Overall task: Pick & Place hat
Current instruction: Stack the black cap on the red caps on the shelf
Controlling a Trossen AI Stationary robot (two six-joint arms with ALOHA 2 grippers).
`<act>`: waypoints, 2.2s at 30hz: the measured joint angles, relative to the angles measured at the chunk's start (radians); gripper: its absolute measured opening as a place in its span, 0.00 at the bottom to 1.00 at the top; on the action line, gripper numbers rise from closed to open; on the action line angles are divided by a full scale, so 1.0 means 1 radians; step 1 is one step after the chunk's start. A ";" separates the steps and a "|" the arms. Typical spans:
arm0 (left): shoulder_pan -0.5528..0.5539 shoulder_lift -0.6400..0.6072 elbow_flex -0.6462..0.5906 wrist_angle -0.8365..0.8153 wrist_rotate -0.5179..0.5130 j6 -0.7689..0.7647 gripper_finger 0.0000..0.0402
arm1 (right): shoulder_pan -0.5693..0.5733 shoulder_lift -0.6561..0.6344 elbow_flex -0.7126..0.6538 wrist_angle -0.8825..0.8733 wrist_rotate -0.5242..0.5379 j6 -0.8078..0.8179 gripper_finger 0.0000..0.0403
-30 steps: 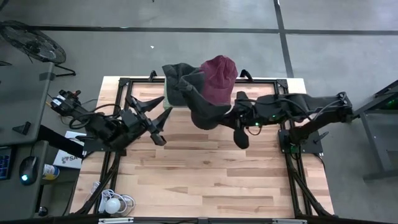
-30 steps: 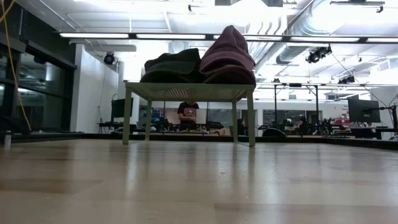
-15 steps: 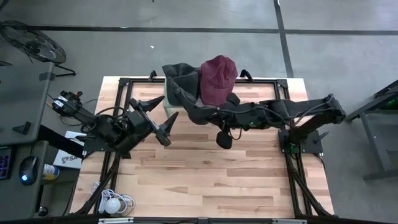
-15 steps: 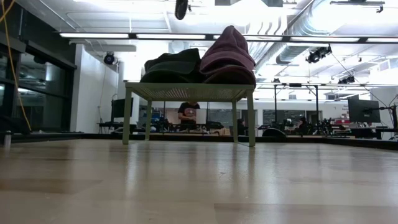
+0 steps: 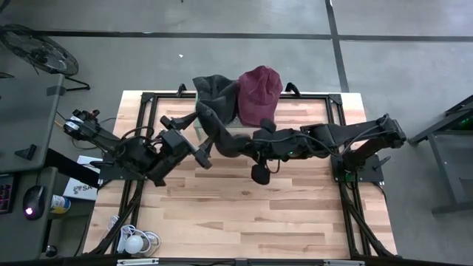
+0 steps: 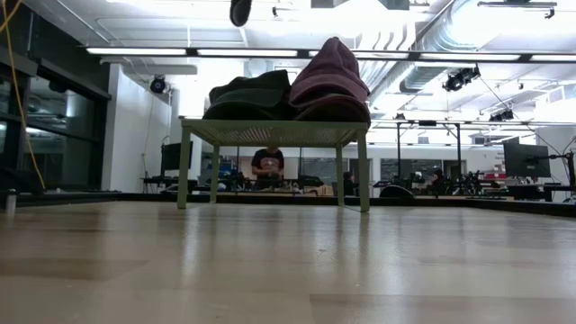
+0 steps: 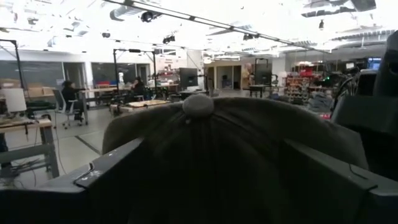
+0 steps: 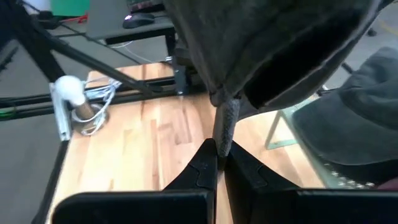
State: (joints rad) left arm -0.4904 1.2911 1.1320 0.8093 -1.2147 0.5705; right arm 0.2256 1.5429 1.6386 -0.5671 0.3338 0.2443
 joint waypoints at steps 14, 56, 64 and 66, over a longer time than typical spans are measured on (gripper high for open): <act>0.000 0.000 0.000 -0.001 0.019 0.000 0.86 | 0.011 0.017 0.000 0.036 -0.068 -0.042 0.01; -0.263 -0.013 0.000 -0.354 -0.075 -0.106 0.53 | 0.023 0.003 0.000 -0.086 -0.509 -0.089 0.01; -0.263 -0.013 0.000 -0.367 -0.075 -0.113 0.35 | 0.046 0.003 0.000 -0.080 -0.507 -0.089 0.01; -0.263 -0.013 0.000 -0.367 -0.075 -0.113 0.31 | 0.047 0.003 0.000 -0.080 -0.505 -0.089 0.01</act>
State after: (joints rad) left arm -0.7532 1.2785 1.1324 0.4423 -1.2896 0.4580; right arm 0.2722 1.5463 1.6386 -0.6468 -0.1713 0.1556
